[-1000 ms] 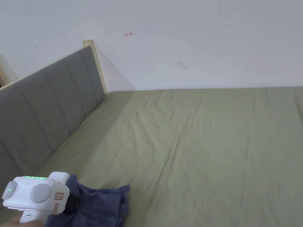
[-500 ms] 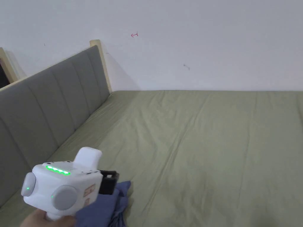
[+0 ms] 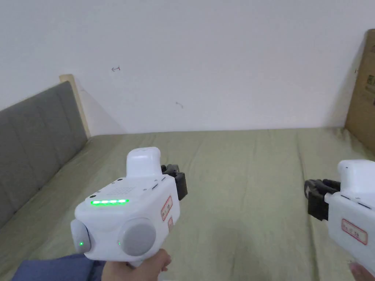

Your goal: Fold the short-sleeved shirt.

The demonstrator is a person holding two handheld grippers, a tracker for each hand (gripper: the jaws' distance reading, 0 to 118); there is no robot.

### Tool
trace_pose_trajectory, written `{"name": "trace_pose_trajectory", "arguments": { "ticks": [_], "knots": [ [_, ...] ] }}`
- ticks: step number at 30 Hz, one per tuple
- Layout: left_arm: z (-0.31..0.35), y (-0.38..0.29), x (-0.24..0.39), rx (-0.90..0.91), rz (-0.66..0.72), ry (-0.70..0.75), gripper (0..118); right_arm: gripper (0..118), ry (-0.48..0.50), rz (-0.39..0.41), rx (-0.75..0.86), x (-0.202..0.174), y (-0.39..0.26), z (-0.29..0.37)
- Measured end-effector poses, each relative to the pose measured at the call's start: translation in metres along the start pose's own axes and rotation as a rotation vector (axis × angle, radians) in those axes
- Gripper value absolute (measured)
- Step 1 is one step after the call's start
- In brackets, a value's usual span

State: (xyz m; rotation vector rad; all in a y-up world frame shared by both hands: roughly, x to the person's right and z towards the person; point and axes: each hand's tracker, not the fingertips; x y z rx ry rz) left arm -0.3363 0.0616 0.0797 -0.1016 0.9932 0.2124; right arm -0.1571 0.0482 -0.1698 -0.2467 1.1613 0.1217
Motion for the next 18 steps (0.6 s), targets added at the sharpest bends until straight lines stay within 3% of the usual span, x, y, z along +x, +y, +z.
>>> {"name": "trace_pose_trajectory", "arguments": {
  "ticks": [3, 6, 7, 8, 9, 10, 11, 12, 13, 16, 18],
  "knots": [
    [0.015, -0.004, 0.025, 0.139, -0.072, 0.063, 2, 0, -0.037, -0.018, 0.146, 0.001, -0.002, 0.007],
    [0.03, -0.015, 0.042, 0.237, -0.149, 0.116, 2, 1, -0.064, -0.073, 0.151, 0.004, -0.009, 0.007],
    [0.032, -0.02, 0.046, 0.254, -0.159, 0.131, 6, 10, -0.071, -0.088, 0.159, 0.005, -0.01, 0.008],
    [0.035, -0.023, 0.049, 0.266, -0.171, 0.151, 15, 27, -0.075, -0.093, 0.17, 0.005, -0.011, 0.01],
    [0.037, -0.025, 0.052, 0.253, -0.179, 0.17, 35, 59, -0.072, -0.089, 0.179, 0.005, -0.012, 0.013],
    [0.037, -0.026, 0.052, 0.242, -0.175, 0.151, 55, 83, -0.068, -0.082, 0.189, 0.005, -0.012, 0.015],
    [0.036, -0.027, 0.05, 0.228, -0.168, 0.139, 73, 98, -0.072, -0.063, 0.197, 0.004, -0.012, 0.016],
    [0.035, -0.028, 0.05, 0.212, -0.159, 0.127, 88, 103, -0.08, -0.043, 0.2, 0.002, -0.011, 0.016],
    [0.034, -0.028, 0.05, 0.198, -0.159, 0.128, 93, 103, -0.086, -0.032, 0.204, 0.001, -0.011, 0.017],
    [0.034, -0.03, 0.049, 0.187, -0.156, 0.128, 95, 117, -0.1, -0.01, 0.23, -0.002, -0.013, 0.021],
    [0.036, -0.031, 0.047, 0.178, -0.141, 0.113, 98, 118, -0.106, -0.002, 0.226, -0.003, -0.012, 0.021]
  ]
}}
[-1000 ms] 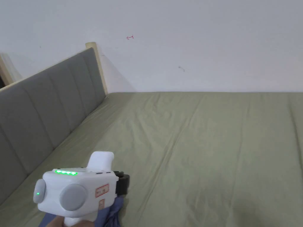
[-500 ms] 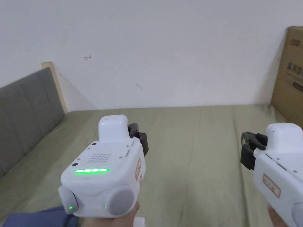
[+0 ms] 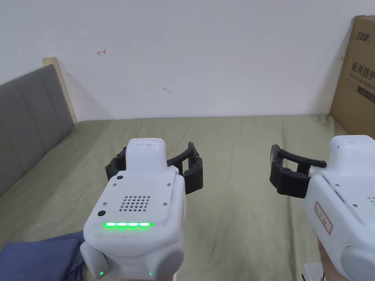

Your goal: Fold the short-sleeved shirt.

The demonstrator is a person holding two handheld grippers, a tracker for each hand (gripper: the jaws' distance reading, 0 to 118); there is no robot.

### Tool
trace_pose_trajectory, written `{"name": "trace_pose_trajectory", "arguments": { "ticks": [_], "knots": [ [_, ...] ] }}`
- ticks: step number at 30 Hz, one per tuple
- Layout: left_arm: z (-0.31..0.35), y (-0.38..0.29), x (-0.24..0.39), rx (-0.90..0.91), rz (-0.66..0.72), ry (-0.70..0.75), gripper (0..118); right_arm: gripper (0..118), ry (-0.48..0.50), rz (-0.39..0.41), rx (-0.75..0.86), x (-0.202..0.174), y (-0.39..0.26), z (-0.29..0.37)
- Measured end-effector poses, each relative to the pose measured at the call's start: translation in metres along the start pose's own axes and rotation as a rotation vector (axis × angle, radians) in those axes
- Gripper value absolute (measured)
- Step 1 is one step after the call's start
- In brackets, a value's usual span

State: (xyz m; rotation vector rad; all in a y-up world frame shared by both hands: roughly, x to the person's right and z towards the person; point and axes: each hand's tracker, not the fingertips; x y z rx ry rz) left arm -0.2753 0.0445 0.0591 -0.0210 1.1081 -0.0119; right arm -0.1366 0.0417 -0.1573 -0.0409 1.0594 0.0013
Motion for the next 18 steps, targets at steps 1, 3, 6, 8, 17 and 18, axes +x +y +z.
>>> {"name": "trace_pose_trajectory", "arguments": {
  "ticks": [1, 3, 6, 8, 17, 18],
  "knots": [
    [0.0, -0.0009, -0.0011, -0.011, 0.011, -0.011, 99, 118, 0.001, 0.0, -0.002, -0.0002, -0.0003, 0.0003],
    [-0.0003, -0.0018, -0.0004, -0.028, 0.015, -0.001, 100, 118, 0.001, 0.004, -0.001, -0.0021, -0.0016, 0.0013],
    [0.0011, -0.0035, -0.0009, -0.026, 0.016, 0.009, 100, 118, -0.006, 0.015, -0.004, -0.0029, -0.0042, 0.0006],
    [0.0018, -0.0023, -0.0022, -0.027, 0.024, -0.008, 100, 118, -0.01, 0.014, -0.01, -0.0024, -0.0049, 0.0002],
    [0.0022, 0.0004, -0.0073, -0.024, 0.063, -0.054, 101, 118, -0.013, 0.01, -0.03, -0.0006, -0.0038, 0.0001],
    [0.0016, 0.0001, -0.0078, -0.027, 0.068, -0.048, 101, 118, -0.014, 0.013, -0.031, -0.0005, -0.0041, -0.0001]
  ]
}}
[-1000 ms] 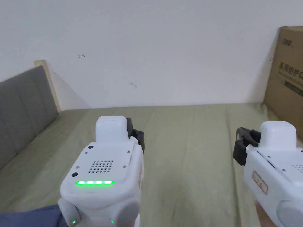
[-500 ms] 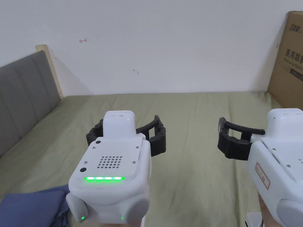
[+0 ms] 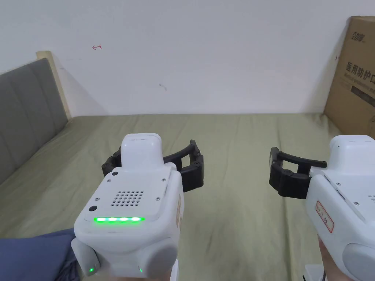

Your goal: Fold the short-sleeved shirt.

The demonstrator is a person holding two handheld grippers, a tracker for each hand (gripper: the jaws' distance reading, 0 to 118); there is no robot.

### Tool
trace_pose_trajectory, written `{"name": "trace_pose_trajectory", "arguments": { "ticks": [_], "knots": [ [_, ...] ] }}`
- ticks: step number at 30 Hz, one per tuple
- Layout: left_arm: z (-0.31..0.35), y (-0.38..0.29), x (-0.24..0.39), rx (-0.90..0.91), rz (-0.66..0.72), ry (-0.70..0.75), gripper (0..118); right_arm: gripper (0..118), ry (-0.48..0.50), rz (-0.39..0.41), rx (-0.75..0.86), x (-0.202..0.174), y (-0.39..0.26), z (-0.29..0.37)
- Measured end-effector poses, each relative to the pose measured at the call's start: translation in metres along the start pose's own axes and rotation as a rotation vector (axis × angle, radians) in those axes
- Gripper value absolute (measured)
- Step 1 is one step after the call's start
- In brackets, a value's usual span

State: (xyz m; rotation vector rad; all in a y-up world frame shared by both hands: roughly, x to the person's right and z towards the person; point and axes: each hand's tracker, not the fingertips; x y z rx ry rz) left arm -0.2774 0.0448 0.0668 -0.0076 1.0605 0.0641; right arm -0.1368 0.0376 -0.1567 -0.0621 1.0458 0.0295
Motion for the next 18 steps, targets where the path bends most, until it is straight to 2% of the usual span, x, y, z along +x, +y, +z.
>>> {"name": "trace_pose_trajectory", "arguments": {
  "ticks": [15, 18],
  "knots": [
    [-0.0035, -0.0004, -0.0079, -0.003, 0.021, -0.033, 100, 118, 0.002, 0.008, -0.023, -0.005, -0.0031, -0.0048],
    [-0.004, 0.0, -0.0076, -0.004, 0.023, -0.048, 104, 118, -0.001, 0.009, -0.025, -0.0059, -0.0032, -0.004]
  ]
}}
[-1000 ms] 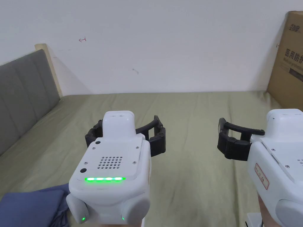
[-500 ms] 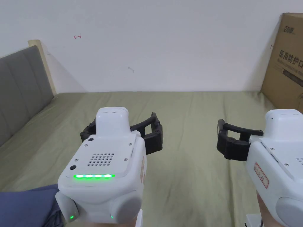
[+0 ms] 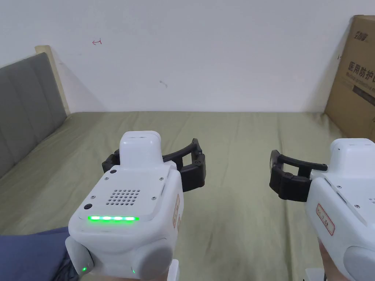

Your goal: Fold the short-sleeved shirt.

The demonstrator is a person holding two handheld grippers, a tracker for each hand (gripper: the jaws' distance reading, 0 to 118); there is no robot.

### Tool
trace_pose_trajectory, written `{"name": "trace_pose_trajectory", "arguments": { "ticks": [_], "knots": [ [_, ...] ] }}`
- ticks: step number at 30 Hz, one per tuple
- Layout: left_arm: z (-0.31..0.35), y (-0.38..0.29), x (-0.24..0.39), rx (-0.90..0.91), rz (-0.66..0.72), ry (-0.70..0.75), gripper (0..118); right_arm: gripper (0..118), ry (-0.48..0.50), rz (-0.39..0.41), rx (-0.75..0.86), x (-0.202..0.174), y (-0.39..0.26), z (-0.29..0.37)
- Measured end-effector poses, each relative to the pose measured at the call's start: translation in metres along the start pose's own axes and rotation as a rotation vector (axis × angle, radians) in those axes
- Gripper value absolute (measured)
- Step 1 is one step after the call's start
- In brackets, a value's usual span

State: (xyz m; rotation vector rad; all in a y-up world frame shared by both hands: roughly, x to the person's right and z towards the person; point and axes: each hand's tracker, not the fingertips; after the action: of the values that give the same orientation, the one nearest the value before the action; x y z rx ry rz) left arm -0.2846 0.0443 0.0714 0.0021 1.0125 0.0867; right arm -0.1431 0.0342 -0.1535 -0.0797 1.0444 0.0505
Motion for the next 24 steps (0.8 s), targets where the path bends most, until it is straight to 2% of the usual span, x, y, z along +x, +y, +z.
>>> {"name": "trace_pose_trajectory", "arguments": {
  "ticks": [3, 24],
  "knots": [
    [-0.0001, -0.0007, 0.0007, -0.008, -0.005, -0.004, 114, 118, 0.001, -0.011, -0.001, 0.0002, -0.0008, 0.0005],
    [-0.0032, -0.001, 0.0079, -0.037, -0.011, 0.063, 114, 118, 0.008, -0.014, -0.022, -0.0009, -0.0033, 0.0025]
  ]
}}
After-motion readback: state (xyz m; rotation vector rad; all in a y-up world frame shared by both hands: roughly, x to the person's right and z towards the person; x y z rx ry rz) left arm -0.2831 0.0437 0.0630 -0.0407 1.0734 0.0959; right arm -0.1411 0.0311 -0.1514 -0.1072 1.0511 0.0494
